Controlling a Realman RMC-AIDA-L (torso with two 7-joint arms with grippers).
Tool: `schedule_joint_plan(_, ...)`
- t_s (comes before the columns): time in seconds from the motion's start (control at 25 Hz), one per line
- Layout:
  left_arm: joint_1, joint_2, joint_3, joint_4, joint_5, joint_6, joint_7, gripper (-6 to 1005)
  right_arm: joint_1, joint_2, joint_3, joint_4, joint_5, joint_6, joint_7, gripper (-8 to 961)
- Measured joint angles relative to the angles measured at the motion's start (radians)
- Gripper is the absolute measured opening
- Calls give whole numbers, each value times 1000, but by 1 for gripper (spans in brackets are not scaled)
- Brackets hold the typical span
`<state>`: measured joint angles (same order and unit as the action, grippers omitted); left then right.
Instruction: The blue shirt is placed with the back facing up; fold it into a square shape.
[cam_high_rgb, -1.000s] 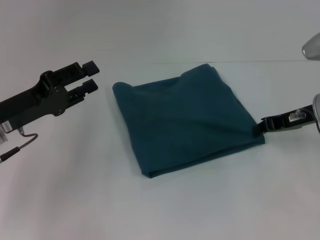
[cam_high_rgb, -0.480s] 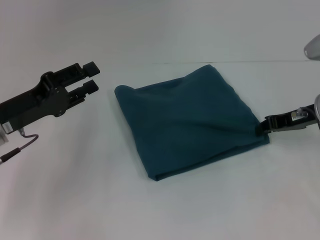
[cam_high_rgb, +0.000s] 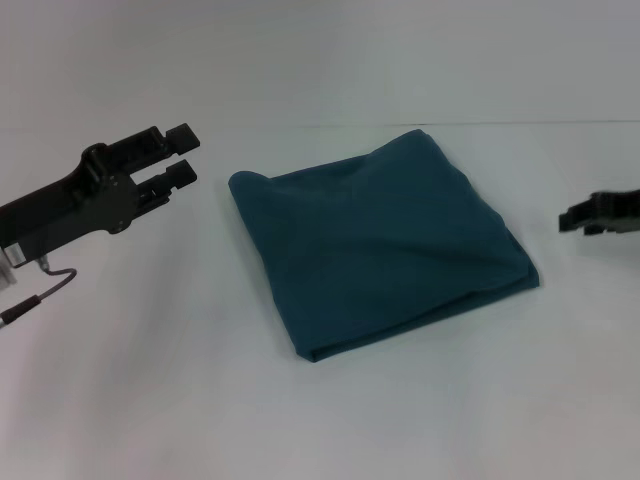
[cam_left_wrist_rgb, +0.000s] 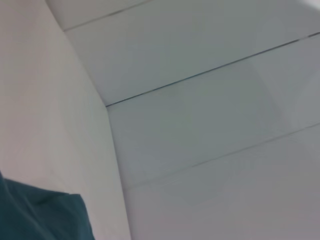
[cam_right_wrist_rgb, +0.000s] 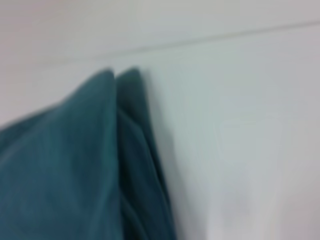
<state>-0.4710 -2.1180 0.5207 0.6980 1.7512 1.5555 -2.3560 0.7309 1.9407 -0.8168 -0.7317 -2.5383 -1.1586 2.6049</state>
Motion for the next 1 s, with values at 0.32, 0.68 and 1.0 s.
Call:
schedule_joint_plan(0.32, 16, -13, 93, 64, 75, 81, -81, 598, -70, -82, 313, -6, 309, -406, -201, 471)
schedule_joint_plan(0.68, 49, -45, 213, 62, 156, 46, -151, 598, -277, -79, 405, 5, 532, -524, -343, 797)
schedule_joint_plan(1.0, 53, -56, 290, 17, 157, -54, -222, 597, -327, -98, 502, 6, 550, -517, -350, 878)
